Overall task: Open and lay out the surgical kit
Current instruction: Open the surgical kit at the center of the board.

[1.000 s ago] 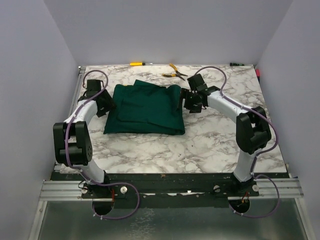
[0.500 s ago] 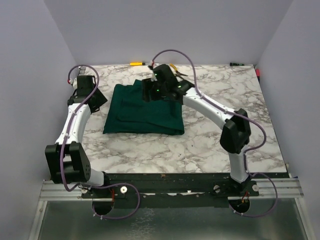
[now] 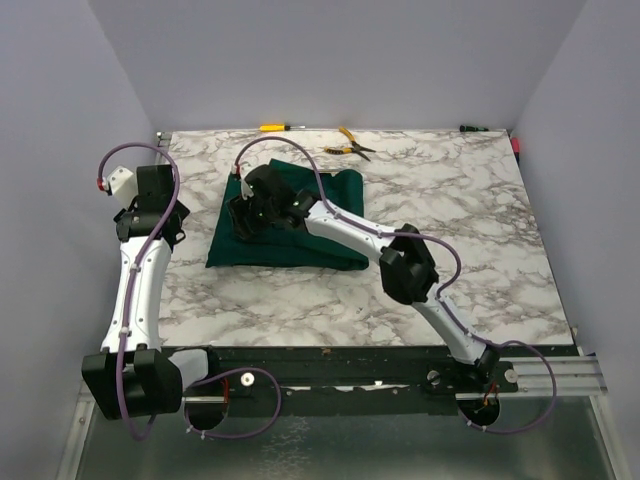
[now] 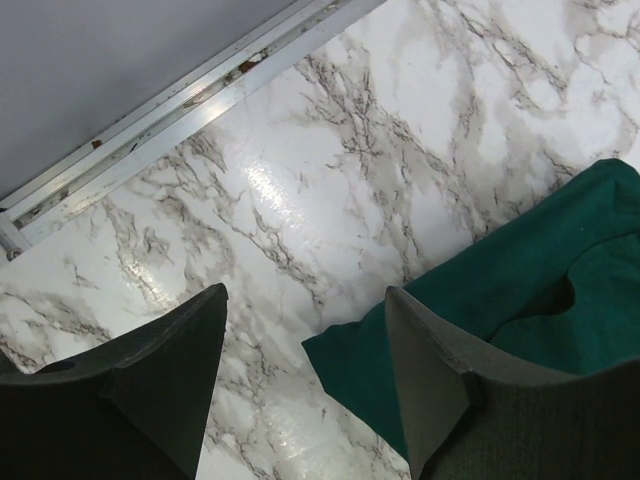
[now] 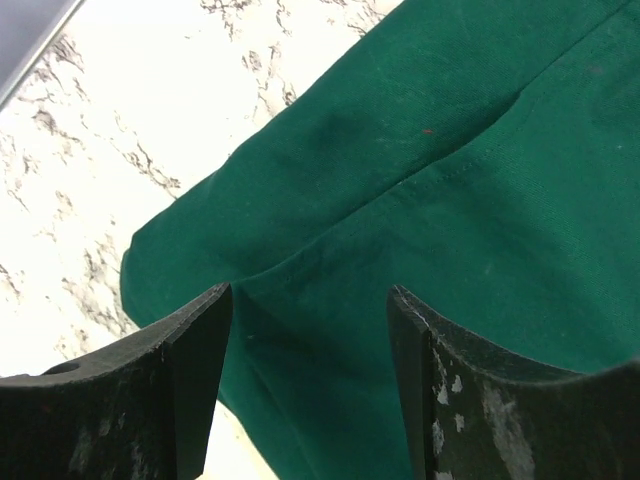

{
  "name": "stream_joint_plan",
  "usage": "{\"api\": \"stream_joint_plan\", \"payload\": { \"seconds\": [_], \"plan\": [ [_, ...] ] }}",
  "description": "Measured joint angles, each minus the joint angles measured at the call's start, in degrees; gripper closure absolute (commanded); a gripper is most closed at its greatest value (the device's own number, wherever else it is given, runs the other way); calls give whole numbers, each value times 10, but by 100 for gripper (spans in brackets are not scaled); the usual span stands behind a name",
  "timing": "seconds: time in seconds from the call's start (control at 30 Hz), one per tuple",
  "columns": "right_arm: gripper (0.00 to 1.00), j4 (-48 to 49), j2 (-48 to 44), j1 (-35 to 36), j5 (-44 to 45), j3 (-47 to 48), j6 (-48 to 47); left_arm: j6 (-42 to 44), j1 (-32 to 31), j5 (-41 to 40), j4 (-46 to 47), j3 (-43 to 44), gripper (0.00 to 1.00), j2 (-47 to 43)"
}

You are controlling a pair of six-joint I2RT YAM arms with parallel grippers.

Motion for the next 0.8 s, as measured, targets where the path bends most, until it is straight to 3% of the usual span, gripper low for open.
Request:
{"api": "stream_joint_plan", "payload": {
  "seconds": [0.4, 0.6, 0.8],
  "plan": [
    [36, 4, 9, 29, -2, 2, -44, -5, 0, -6, -21, -10, 34, -5],
    [51, 4, 15, 32, -5, 2, -45, -5, 0, -6, -21, -10, 34, -5],
    [58, 12, 21, 32, -7, 2, -40, -5, 0, -6, -22, -14, 34, -5]
  ]
}}
